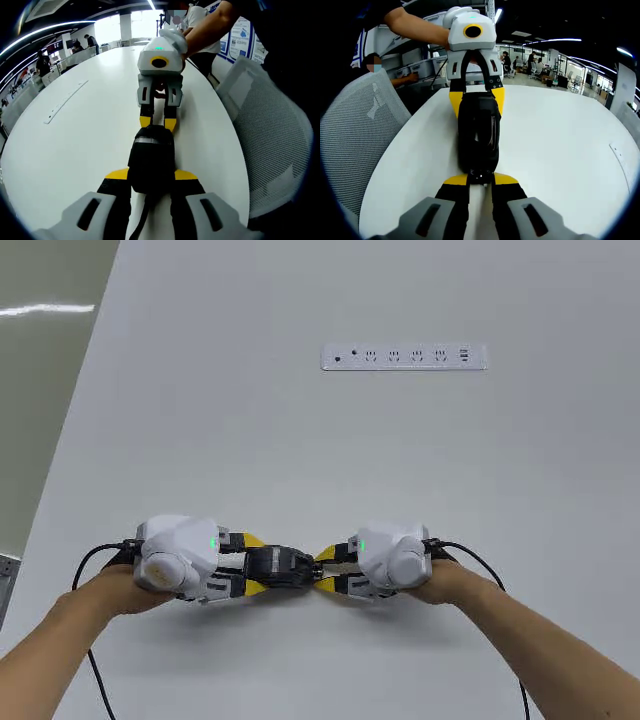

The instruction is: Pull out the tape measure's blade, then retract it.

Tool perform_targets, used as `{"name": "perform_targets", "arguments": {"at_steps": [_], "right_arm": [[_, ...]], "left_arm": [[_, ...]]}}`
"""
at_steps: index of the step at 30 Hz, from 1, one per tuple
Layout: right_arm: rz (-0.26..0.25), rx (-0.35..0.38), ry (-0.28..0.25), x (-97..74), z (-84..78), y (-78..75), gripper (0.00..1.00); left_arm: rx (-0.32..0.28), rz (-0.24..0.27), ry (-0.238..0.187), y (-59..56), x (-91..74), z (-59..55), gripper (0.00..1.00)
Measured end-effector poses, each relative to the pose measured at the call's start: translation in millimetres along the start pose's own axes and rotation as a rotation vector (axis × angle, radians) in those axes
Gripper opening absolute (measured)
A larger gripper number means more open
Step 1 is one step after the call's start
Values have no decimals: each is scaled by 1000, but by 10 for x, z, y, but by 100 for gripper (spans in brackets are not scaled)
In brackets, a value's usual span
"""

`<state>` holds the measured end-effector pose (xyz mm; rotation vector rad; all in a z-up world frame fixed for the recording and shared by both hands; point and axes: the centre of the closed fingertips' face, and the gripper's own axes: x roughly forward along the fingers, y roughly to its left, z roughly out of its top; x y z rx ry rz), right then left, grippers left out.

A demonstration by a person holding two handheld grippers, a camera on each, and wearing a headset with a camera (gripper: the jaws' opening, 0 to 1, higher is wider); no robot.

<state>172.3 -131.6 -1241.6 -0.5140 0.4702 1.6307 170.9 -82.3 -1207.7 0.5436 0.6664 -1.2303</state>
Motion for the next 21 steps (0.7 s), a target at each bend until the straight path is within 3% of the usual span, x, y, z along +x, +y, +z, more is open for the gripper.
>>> {"name": "perform_targets", "arguments": {"at_steps": [21], "right_arm": [[11,44,25,15,16,-16,10]], "left_arm": [[-1,-2,7,1,-22,-14,25]]}}
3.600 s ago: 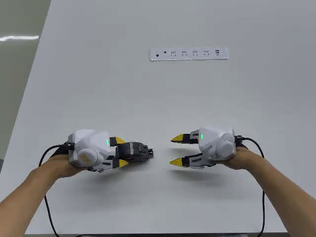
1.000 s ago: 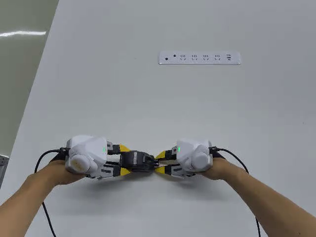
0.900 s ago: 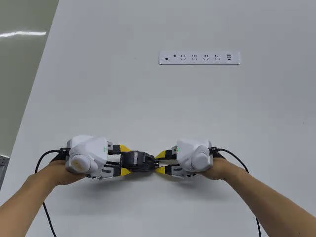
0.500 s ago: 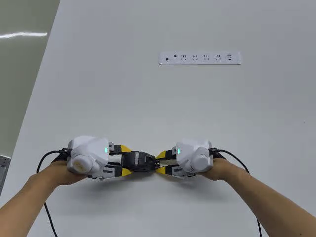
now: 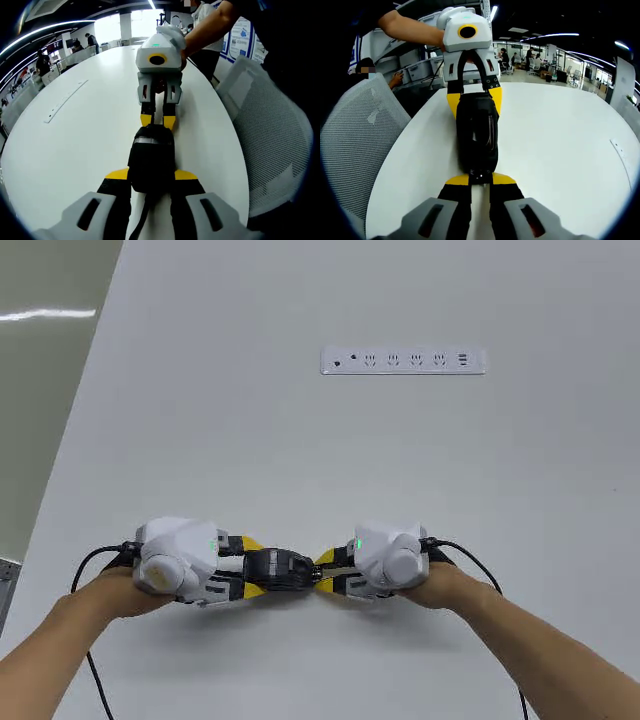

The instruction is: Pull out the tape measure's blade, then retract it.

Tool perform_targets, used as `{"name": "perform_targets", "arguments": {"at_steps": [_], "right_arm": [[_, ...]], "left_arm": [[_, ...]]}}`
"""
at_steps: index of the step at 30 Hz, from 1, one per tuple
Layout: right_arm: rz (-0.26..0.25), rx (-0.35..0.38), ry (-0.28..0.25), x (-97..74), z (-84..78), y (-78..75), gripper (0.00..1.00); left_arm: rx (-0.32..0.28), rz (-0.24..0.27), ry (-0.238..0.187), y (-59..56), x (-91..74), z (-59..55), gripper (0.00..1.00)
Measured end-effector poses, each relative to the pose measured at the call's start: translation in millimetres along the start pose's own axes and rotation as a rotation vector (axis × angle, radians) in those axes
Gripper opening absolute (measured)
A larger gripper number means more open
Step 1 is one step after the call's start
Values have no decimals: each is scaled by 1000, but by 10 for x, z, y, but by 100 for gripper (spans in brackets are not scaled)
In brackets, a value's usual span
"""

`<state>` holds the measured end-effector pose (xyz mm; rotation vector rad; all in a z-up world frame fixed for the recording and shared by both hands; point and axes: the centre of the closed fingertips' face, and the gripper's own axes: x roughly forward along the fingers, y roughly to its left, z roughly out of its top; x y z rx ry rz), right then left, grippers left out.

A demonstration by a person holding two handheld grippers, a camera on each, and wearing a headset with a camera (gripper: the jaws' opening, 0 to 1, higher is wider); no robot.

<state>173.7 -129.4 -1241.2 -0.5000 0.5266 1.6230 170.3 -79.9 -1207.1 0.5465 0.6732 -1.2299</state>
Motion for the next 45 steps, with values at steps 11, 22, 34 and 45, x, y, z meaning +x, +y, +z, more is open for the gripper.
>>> {"name": "perform_targets", "arguments": {"at_steps": [11,22,34,45], "right_arm": [[4,-14,-1,-25,28,17,10],[5,-14,-11,-39,48,23,10],[-1,-2,-12,-96,11,31,10],[-2,3,-14,-137,-13,38,10]], "left_arm": [[5,0,8,-5,-12,-11,25],[1,-1,12,-8,-19,-30,25],[0,-1,12,-16,-16,-20,25],[0,-2,17,-17,-20,-28,25]]}}
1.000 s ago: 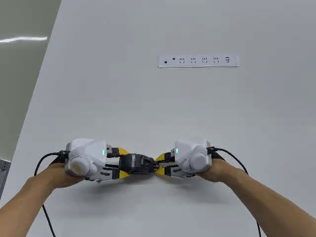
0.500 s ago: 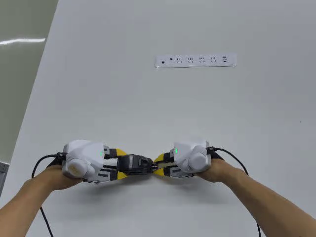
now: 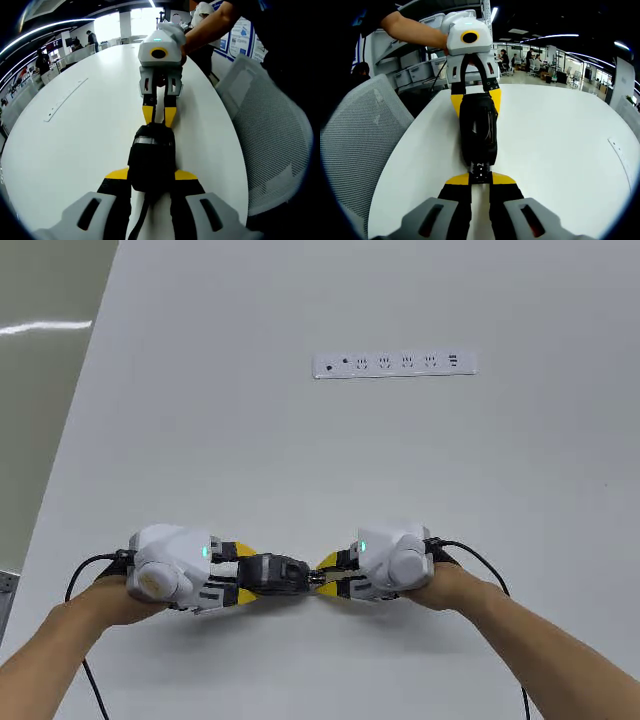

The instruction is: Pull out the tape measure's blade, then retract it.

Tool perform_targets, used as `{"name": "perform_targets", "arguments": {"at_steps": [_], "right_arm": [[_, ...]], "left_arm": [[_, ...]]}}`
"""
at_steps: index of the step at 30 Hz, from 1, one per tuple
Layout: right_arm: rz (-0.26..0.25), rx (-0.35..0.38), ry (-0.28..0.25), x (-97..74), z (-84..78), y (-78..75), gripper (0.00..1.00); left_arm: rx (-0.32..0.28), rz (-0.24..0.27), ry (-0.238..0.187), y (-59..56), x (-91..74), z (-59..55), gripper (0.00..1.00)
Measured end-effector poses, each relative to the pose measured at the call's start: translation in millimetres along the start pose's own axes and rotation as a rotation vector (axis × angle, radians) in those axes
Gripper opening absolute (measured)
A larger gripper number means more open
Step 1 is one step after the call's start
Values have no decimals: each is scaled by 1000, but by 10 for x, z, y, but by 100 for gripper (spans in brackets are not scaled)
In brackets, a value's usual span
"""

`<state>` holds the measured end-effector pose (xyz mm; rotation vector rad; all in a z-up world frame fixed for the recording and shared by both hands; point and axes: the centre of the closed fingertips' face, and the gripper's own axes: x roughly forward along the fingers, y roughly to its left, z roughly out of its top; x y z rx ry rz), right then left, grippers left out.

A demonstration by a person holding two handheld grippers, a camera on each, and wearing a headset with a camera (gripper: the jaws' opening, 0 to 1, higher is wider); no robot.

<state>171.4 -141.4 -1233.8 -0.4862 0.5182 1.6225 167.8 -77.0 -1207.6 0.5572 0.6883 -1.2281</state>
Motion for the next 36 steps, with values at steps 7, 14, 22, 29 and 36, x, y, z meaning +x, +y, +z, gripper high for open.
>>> {"name": "perform_targets", "arguments": {"at_steps": [7,14,22,29,36], "right_arm": [[-4,4,0,-40,-17,-4,10],[-5,8,-4,-67,-27,-1,10],[-7,14,1,-120,-66,-1,10],[-12,24,6,-173,-121,0,10],[-13,28,6,-224,-156,3,10]], "left_arm": [[2,-1,3,4,-3,-5,25],[3,-1,6,2,-5,-9,25],[0,-2,6,1,-2,2,25],[1,-4,9,-4,6,17,25],[0,-5,11,0,13,12,26]]}}
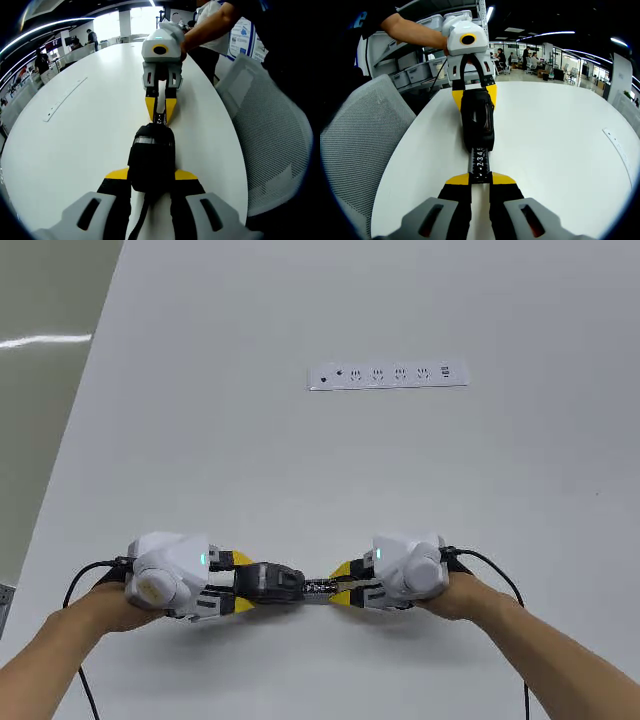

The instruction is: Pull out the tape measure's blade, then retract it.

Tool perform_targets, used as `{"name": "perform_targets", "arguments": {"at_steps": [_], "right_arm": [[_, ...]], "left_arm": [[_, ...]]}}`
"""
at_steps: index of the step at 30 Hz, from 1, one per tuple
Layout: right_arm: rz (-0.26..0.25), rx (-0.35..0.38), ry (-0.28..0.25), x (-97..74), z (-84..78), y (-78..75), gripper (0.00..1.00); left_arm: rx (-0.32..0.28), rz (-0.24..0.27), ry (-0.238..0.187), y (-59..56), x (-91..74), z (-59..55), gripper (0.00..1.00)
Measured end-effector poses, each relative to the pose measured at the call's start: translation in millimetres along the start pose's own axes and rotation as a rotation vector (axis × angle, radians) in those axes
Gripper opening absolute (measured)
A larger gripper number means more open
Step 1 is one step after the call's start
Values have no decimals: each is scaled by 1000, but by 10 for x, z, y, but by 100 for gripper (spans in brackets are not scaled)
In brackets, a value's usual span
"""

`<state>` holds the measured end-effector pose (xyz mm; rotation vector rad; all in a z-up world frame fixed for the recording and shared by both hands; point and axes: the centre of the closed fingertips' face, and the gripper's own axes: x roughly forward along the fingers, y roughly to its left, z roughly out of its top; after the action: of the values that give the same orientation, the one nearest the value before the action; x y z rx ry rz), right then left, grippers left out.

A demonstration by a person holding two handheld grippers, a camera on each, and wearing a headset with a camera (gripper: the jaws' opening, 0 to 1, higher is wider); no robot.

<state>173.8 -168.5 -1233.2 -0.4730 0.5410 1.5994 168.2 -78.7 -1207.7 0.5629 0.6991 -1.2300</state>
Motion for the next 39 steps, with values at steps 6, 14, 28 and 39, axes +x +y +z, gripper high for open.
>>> {"name": "perform_targets", "arguments": {"at_steps": [6,14,28,39], "right_arm": [[1,3,-4,-40,-10,0,10],[2,9,-5,-89,-48,8,10],[-3,12,2,-179,-116,-2,10],[-8,19,5,-259,-178,3,10]], "left_arm": [[-2,0,4,-1,-2,-2,26],[-1,2,9,-7,1,6,26],[-1,2,14,-1,9,2,26],[1,3,22,-4,16,3,26]]}}
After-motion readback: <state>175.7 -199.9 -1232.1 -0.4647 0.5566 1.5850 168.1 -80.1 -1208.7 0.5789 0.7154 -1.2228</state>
